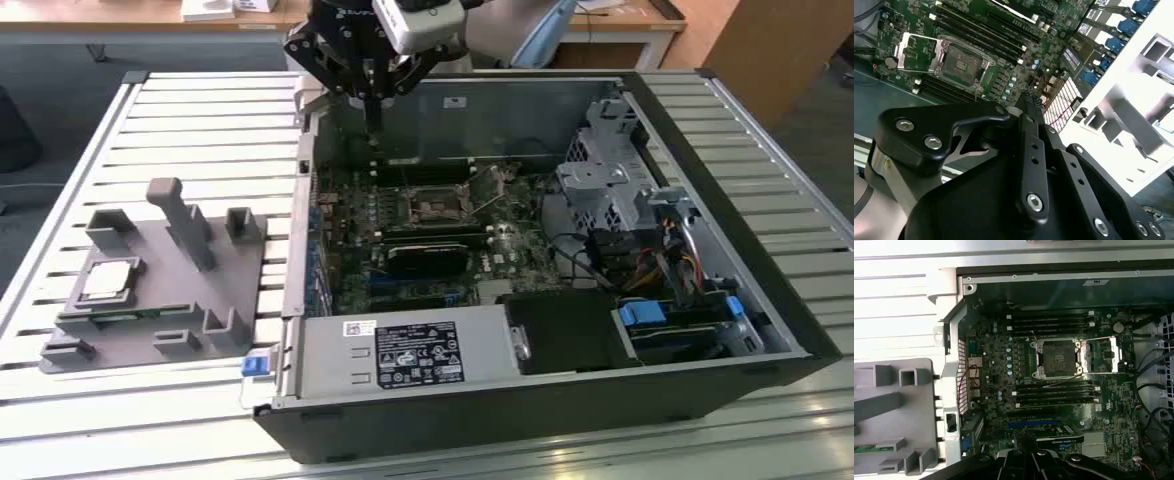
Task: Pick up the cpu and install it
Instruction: 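Reach for the cpu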
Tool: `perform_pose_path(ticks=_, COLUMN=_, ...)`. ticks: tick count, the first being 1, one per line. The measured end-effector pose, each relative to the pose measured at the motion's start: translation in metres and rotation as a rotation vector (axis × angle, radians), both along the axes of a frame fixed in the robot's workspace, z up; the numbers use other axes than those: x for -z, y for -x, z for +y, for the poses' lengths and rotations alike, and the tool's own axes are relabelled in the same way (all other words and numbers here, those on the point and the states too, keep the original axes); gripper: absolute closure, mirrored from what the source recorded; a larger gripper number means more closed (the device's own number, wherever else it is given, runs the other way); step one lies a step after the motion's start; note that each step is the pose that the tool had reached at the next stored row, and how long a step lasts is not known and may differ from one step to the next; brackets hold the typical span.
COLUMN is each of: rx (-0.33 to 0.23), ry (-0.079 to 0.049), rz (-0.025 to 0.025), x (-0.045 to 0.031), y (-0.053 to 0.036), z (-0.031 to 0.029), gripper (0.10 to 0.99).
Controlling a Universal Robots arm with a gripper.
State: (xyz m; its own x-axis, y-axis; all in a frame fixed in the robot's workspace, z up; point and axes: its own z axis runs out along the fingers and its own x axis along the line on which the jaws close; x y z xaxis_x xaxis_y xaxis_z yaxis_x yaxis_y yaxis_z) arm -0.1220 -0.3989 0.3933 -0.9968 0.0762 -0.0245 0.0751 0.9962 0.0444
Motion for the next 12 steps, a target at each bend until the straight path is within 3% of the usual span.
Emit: perform_pose_path(ticks=12, rx=0.000, ry=0.000, rz=0.0000, x=-0.0003, y=0.0040, z=0.0000, gripper=0.980)
